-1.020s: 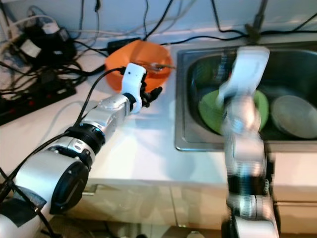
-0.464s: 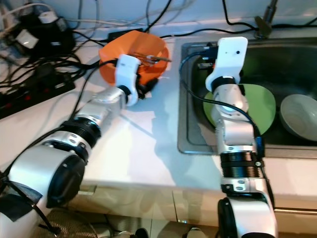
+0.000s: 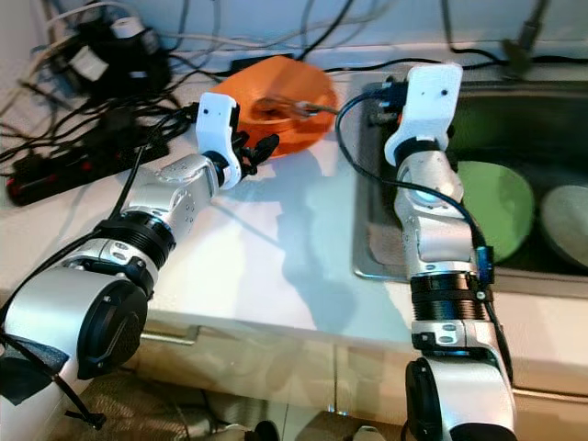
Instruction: Kitchen organization
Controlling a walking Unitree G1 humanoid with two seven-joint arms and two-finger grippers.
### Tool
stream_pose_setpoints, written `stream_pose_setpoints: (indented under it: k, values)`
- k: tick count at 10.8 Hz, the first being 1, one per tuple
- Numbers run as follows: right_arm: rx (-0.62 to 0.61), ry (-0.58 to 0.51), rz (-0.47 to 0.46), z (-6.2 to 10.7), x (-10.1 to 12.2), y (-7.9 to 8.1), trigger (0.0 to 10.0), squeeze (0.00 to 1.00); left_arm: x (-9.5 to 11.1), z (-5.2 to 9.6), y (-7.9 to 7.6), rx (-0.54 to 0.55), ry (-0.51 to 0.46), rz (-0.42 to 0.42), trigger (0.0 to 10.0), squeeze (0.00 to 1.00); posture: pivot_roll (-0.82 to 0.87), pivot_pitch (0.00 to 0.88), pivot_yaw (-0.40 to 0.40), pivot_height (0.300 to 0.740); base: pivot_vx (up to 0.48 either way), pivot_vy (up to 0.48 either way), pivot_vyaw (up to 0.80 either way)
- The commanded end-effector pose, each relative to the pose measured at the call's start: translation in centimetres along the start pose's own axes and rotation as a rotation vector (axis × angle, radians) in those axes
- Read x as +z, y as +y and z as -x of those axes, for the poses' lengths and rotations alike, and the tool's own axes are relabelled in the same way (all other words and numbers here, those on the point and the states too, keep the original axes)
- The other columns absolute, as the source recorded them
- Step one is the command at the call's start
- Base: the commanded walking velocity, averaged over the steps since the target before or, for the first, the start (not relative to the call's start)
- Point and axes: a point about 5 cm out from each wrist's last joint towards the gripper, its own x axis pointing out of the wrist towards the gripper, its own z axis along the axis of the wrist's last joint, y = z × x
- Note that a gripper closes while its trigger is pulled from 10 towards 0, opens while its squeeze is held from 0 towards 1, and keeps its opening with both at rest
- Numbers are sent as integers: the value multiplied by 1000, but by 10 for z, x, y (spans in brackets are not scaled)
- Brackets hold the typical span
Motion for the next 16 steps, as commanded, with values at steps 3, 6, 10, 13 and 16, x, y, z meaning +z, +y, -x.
stream_pose_setpoints:
  k: [3,6,10,13,16]
  values:
    - [37,-36,0,-6,10,7,10000,0,1,1,4,14,19,-27,10000,0,-90,115,139,740,0,0,0]
    - [30,-37,15,-4,11,1,10000,0,5,0,2,7,17,-69,10000,0,-110,136,143,740,0,0,0]
    - [0,-16,19,4,3,-6,10000,0,10,-4,-9,-17,6,-111,10000,0,-125,154,164,740,0,0,0]
    - [-6,10,16,14,-6,-4,10000,0,12,-6,-13,-18,-3,-96,10000,0,-140,167,179,740,0,0,0]
    - [-13,8,8,26,-4,-4,10000,0,11,-6,-14,-6,16,-94,10000,0,-168,177,192,740,0,0,0]
